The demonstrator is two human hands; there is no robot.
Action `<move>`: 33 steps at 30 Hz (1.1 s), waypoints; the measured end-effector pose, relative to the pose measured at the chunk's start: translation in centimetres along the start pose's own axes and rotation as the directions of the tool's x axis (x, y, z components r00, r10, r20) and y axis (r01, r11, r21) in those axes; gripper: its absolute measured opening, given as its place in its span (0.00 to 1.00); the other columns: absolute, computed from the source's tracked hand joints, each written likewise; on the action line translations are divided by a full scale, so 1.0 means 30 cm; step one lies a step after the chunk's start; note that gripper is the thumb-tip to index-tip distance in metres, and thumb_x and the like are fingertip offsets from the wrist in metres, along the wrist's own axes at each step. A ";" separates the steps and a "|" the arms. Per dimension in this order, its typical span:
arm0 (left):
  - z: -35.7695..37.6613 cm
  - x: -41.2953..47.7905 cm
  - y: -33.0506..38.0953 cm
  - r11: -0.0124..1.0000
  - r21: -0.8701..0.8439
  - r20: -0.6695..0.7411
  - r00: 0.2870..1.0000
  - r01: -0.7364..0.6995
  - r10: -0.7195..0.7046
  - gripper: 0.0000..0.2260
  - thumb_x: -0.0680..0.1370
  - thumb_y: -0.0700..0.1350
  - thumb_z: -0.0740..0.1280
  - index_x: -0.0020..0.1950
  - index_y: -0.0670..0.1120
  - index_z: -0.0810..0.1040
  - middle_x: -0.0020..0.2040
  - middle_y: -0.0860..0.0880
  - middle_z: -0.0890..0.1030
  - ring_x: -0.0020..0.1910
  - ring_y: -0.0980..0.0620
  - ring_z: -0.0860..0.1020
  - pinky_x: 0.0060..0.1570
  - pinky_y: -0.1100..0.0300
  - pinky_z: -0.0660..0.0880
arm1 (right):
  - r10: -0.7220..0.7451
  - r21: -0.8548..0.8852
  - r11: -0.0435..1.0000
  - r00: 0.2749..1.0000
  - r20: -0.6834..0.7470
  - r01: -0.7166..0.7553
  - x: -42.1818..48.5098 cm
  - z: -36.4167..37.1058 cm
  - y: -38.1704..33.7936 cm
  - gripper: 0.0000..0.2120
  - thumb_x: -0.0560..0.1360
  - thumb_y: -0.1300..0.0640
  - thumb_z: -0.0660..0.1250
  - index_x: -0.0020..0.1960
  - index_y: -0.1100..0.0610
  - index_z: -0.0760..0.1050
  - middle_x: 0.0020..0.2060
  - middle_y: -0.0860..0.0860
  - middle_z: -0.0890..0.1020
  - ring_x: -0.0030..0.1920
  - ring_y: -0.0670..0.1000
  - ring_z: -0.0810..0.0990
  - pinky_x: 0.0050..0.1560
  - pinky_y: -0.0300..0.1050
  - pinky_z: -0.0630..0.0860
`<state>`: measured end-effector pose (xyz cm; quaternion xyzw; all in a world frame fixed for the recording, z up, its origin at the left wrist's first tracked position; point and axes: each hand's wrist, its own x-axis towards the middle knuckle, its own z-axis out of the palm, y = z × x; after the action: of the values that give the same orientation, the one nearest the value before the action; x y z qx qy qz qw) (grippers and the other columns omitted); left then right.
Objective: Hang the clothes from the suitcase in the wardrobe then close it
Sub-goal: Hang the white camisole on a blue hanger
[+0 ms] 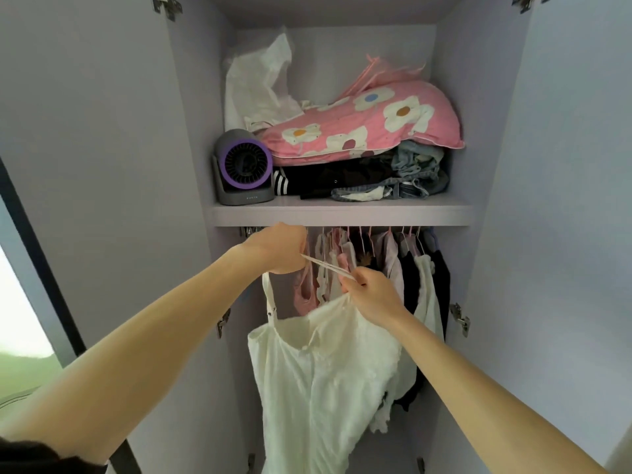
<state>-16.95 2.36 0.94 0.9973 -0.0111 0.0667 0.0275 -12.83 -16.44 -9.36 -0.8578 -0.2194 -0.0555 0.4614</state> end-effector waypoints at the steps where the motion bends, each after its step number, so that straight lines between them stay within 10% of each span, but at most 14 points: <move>1: 0.012 -0.001 -0.015 0.999 0.038 -0.064 0.998 0.010 -0.008 0.06 0.78 0.46 0.64 0.50 0.46 0.70 0.44 0.46 0.77 0.42 0.43 0.77 0.41 0.50 0.75 | -0.004 -0.005 1.000 1.000 -0.020 0.004 0.011 0.000 0.001 0.17 0.81 0.47 0.62 0.47 0.61 0.78 0.47 0.46 0.80 0.35 0.42 0.77 0.37 0.41 0.71; 9: -0.019 -0.003 -0.138 0.994 0.082 -0.170 0.984 0.070 -0.055 0.07 0.78 0.41 0.59 0.53 0.51 0.71 0.46 0.49 0.76 0.43 0.45 0.74 0.41 0.53 0.69 | -0.016 -0.076 0.997 1.000 -0.008 0.015 0.096 0.036 -0.032 0.06 0.80 0.49 0.64 0.49 0.50 0.76 0.51 0.42 0.77 0.52 0.46 0.78 0.46 0.41 0.71; 15: -0.055 0.009 -0.287 0.924 0.308 -0.365 0.925 0.227 -0.105 0.08 0.79 0.43 0.60 0.57 0.48 0.71 0.53 0.48 0.77 0.47 0.43 0.77 0.41 0.53 0.68 | 0.020 0.016 1.000 0.981 0.195 -0.023 0.213 0.113 -0.123 0.19 0.71 0.39 0.73 0.54 0.49 0.77 0.49 0.43 0.80 0.52 0.43 0.78 0.54 0.43 0.76; 20: -0.048 0.035 -0.459 0.767 0.517 -0.344 0.913 0.379 -0.220 0.17 0.80 0.54 0.60 0.66 0.49 0.72 0.65 0.46 0.76 0.67 0.43 0.71 0.68 0.44 0.62 | 0.040 -0.092 0.996 0.951 0.306 -0.012 0.336 0.236 -0.100 0.16 0.76 0.42 0.69 0.58 0.50 0.76 0.50 0.43 0.79 0.52 0.46 0.79 0.55 0.46 0.77; 28: 0.101 0.057 -0.721 0.470 0.759 -0.382 0.893 0.450 -0.237 0.26 0.84 0.54 0.47 0.81 0.47 0.54 0.82 0.40 0.42 0.80 0.40 0.40 0.71 0.35 0.29 | 0.083 -0.221 0.975 0.925 0.372 0.001 0.624 0.510 0.043 0.12 0.78 0.46 0.65 0.58 0.51 0.75 0.56 0.48 0.80 0.59 0.51 0.78 0.57 0.44 0.72; 33: 0.229 0.077 -0.817 0.370 0.793 -0.438 0.876 0.483 -0.205 0.31 0.83 0.59 0.43 0.81 0.48 0.37 0.79 0.39 0.31 0.78 0.39 0.33 0.69 0.35 0.26 | 0.107 -0.285 0.959 0.917 0.384 0.008 0.778 0.761 0.117 0.17 0.80 0.46 0.61 0.65 0.55 0.70 0.61 0.53 0.78 0.58 0.55 0.76 0.53 0.44 0.71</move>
<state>-13.11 26.41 -6.85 0.8223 0.2394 0.1878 -0.4808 7.18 8.12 -18.07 -0.9131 -0.2760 0.1003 0.2827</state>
